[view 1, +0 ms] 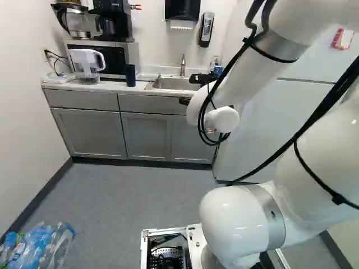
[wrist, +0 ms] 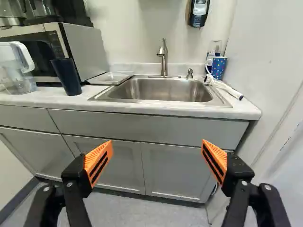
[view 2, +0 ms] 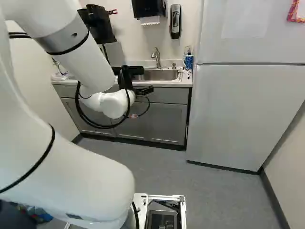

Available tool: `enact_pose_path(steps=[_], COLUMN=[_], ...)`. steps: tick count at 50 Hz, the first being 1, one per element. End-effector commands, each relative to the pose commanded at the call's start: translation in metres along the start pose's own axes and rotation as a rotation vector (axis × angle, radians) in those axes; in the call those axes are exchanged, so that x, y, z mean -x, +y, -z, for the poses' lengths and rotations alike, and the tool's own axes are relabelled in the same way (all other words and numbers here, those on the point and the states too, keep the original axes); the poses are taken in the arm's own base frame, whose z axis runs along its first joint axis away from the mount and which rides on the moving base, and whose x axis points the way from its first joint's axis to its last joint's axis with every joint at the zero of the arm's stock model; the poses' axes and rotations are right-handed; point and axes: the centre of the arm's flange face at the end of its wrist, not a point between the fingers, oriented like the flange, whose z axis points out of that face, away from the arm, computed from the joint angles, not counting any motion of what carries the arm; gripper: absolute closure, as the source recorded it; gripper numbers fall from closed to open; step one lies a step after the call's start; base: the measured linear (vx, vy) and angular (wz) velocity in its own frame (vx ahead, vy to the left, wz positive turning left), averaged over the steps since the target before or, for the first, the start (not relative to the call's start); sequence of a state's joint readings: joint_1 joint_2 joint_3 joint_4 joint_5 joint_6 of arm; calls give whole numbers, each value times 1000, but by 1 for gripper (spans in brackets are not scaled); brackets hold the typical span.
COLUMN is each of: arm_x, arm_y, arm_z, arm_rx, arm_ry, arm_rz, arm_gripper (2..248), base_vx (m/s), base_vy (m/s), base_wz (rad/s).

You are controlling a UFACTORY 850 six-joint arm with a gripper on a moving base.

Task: Rinse the cup and place it in the tray

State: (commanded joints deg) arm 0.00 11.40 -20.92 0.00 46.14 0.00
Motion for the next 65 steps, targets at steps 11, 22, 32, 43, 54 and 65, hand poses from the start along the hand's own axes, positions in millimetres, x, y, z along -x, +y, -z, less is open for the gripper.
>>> enact_pose_path(steps=[11,22,32,43,54,65], arm_x=[-12,-22,-31,-40,-50,-60], arm_y=[0,0,0,0,0,0], arm_z=[-11,-18,-20,-24,-27,-31], arm_rx=[0,0,0,0,0,0], arm_ry=[-8,-15,-21,-28,-36,-45], arm_rz=[0,0,0,0,0,0], arm_gripper=[3,3,3,3,3,3], base_vx=[0,0,0,0,0,0], base_vy=[0,0,0,0,0,0], base_wz=[0,0,0,0,0,0])
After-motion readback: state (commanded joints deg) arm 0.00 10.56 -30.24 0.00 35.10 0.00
